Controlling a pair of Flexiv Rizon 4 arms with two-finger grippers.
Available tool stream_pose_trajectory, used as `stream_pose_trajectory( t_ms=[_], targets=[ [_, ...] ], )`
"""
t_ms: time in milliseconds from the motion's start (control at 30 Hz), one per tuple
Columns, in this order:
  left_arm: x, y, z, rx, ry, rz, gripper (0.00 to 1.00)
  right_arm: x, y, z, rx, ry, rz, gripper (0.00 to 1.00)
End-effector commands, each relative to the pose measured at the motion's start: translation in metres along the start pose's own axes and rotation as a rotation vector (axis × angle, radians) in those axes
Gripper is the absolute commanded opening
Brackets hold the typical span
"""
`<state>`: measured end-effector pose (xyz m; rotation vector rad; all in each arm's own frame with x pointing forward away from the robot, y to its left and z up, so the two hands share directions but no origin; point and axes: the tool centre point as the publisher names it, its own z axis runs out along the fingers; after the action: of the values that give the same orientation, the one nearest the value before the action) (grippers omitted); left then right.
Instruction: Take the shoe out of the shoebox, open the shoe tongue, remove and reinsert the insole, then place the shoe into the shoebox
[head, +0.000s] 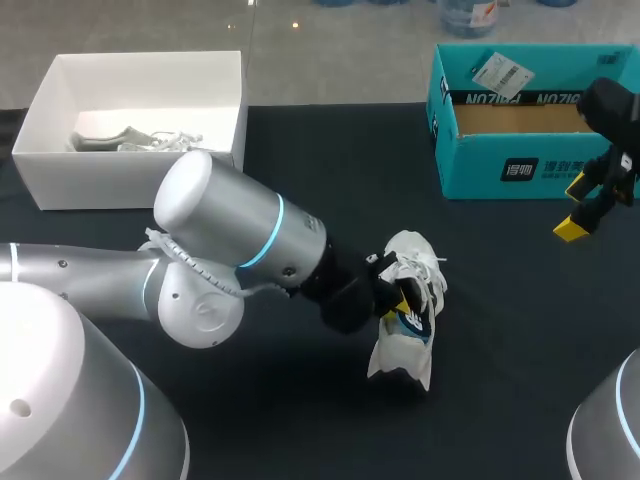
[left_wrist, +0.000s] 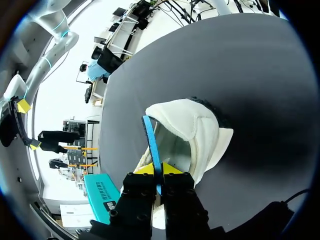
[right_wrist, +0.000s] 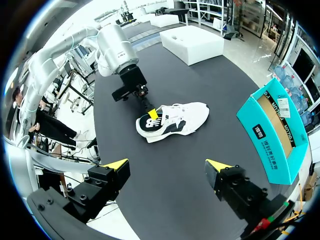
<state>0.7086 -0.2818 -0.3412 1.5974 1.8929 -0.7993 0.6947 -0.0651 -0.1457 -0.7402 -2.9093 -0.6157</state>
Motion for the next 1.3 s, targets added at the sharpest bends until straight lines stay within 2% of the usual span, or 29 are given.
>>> stream_pose_trajectory(
  t_ms=[33, 267, 467, 533, 567, 633, 767, 933, 967, 1100, 1300],
  targets=[
    [0.001, 0.008, 0.013, 0.003, 0.008, 0.002, 0.0, -0.002, 0.002, 0.001, 0.005, 0.003, 0.0, 1.0],
    [0.012, 0.008, 0.018, 0.005, 0.021, -0.002, 0.0, -0.002, 0.002, 0.001, 0.005, 0.003, 0.0, 1.0],
    [0.009, 0.005, 0.008, -0.001, 0.012, 0.003, 0.0, -0.002, 0.002, 0.001, 0.005, 0.003, 0.0, 1.0],
    [0.005, 0.004, 0.003, -0.005, 0.003, 0.002, 0.35, -0.002, 0.002, 0.001, 0.005, 0.003, 0.0, 1.0],
    [0.004, 0.003, 0.001, -0.005, -0.003, 0.001, 0.42, -0.002, 0.002, 0.001, 0.005, 0.003, 0.0, 1.0],
    [0.001, 0.002, -0.003, -0.006, -0.01, 0.002, 0.48, -0.002, 0.002, 0.001, 0.005, 0.003, 0.0, 1.0],
    [-0.003, -0.004, -0.009, -0.006, -0.022, 0.003, 0.45, -0.002, 0.002, 0.001, 0.005, 0.003, 0.0, 1.0],
    [-0.004, -0.01, -0.009, 0.003, -0.027, 0.006, 0.33, -0.002, 0.002, 0.001, 0.005, 0.003, 0.0, 1.0],
    [-0.004, -0.011, -0.008, 0.005, -0.026, 0.006, 0.29, -0.002, 0.002, 0.001, 0.005, 0.003, 0.0, 1.0],
    [-0.002, -0.014, -0.007, 0.012, -0.02, 0.014, 0.0, -0.002, 0.002, 0.001, 0.005, 0.003, 0.0, 1.0],
    [0.003, -0.014, -0.005, 0.021, 0.003, 0.029, 0.0, -0.002, 0.002, 0.001, 0.005, 0.003, 0.0, 1.0]
  ],
)
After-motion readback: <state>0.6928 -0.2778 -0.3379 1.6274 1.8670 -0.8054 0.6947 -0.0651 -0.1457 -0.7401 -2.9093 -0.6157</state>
